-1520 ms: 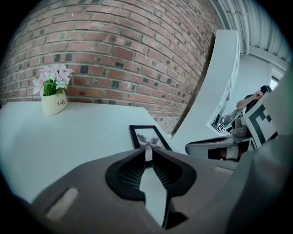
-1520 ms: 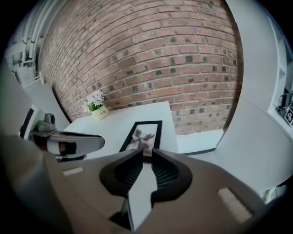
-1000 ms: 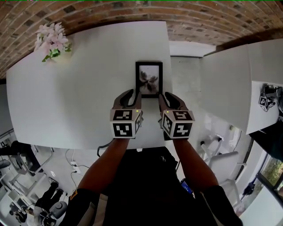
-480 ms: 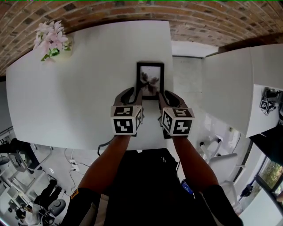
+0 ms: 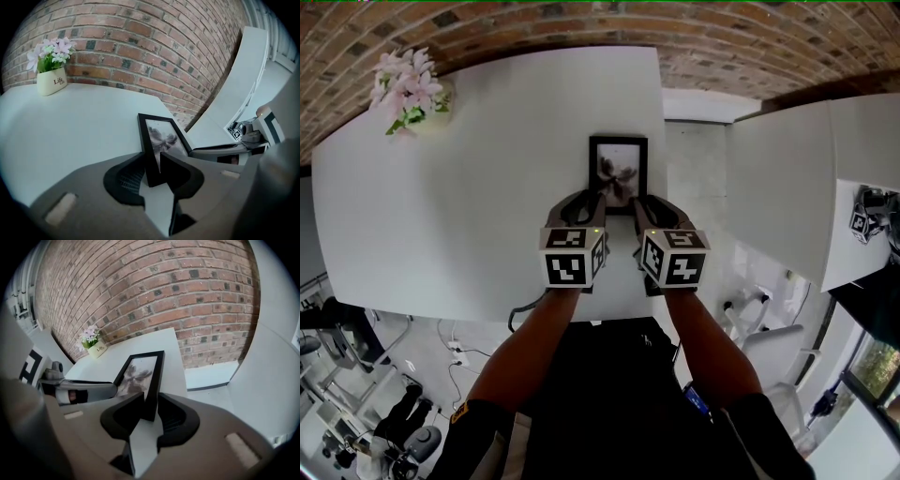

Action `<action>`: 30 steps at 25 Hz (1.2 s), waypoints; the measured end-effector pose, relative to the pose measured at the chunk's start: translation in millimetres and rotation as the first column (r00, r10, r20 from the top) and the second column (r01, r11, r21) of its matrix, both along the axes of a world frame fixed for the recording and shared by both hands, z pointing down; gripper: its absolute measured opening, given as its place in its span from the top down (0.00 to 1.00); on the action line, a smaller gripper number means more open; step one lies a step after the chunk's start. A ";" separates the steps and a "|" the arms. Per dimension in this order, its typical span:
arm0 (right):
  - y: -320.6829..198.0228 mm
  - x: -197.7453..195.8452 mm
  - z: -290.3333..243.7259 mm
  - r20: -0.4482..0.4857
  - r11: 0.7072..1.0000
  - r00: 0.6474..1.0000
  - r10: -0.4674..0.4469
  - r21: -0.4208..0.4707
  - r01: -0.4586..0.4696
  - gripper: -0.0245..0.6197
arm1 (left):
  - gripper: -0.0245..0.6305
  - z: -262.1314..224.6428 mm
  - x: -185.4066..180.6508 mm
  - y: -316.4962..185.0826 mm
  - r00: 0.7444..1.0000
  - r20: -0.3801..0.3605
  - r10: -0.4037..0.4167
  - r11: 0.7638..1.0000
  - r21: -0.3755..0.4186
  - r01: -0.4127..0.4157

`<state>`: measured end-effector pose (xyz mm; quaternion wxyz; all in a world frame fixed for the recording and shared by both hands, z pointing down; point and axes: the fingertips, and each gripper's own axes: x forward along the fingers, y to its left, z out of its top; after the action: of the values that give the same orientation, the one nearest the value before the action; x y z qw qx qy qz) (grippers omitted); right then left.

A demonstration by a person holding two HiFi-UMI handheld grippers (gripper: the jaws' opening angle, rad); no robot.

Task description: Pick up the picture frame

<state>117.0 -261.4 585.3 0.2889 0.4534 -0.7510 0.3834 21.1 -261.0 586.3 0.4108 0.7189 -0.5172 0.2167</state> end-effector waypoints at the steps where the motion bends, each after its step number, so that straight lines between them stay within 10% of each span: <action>1: -0.2 0.3 0.0 0.001 1.000 1.000 0.001 -0.001 -0.001 0.82 | 0.80 0.6 0.3 0.1 1.000 0.000 -0.001 1.000 -0.001 0.001; 30: 26.1 -11.1 -74.7 0.035 0.989 0.997 0.073 0.130 -0.077 0.85 | 0.85 -67.9 -14.8 25.8 0.997 -0.076 -0.024 0.995 0.098 0.031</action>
<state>105.9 -235.3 510.5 0.2325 0.4933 -0.7613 0.3508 6.3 -235.3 518.4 0.3966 0.7388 -0.5214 0.1580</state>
